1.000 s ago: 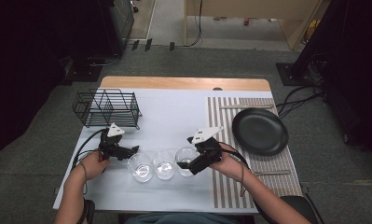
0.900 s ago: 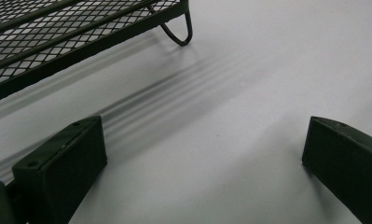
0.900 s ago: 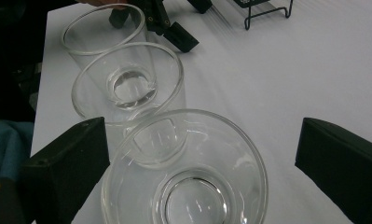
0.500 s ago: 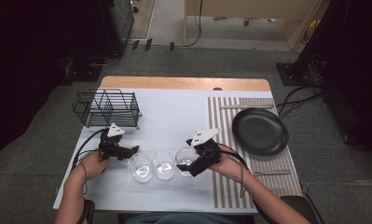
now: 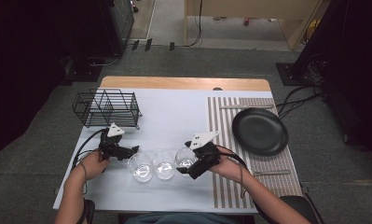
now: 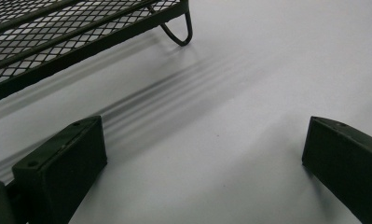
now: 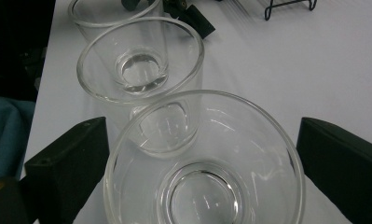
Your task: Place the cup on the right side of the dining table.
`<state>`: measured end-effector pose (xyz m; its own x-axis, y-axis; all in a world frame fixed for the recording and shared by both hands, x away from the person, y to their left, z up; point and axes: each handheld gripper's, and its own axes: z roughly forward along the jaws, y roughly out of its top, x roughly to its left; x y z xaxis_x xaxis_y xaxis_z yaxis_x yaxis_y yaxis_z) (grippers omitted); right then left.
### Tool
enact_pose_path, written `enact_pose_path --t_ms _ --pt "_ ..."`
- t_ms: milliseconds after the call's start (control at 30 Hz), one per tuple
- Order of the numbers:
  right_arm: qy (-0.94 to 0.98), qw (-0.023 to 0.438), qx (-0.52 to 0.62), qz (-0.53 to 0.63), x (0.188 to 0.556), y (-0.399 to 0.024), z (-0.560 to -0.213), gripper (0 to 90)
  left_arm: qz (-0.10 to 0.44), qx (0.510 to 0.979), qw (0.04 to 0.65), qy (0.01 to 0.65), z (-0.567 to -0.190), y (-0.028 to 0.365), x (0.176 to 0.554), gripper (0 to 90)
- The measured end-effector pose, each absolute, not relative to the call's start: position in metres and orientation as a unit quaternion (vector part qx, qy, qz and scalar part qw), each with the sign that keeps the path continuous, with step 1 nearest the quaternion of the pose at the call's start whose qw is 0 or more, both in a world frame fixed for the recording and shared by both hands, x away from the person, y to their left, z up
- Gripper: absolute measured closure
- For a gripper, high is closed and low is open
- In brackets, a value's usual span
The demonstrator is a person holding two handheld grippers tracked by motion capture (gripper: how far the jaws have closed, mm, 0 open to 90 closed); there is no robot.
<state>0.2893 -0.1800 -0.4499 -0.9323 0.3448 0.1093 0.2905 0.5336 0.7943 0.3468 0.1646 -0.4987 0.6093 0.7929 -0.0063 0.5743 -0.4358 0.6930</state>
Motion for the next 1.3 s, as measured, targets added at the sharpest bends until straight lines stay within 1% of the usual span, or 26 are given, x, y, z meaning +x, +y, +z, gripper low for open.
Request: enact_pose_path --t_ms 433,533,1300 --pt "0.878 0.028 0.178 0.444 0.291 -0.181 -0.457 5.8 0.162 0.832 0.336 0.411 -0.499 0.165 0.347 0.0" --pt "0.878 0.020 0.176 0.446 0.291 -0.181 -0.458 6.1 0.163 0.832 0.336 0.411 -0.499 0.165 0.347 0.0" --pt "0.882 0.027 0.169 0.439 0.291 -0.179 -0.466 7.1 0.162 0.832 0.336 0.411 -0.499 0.165 0.347 0.0"
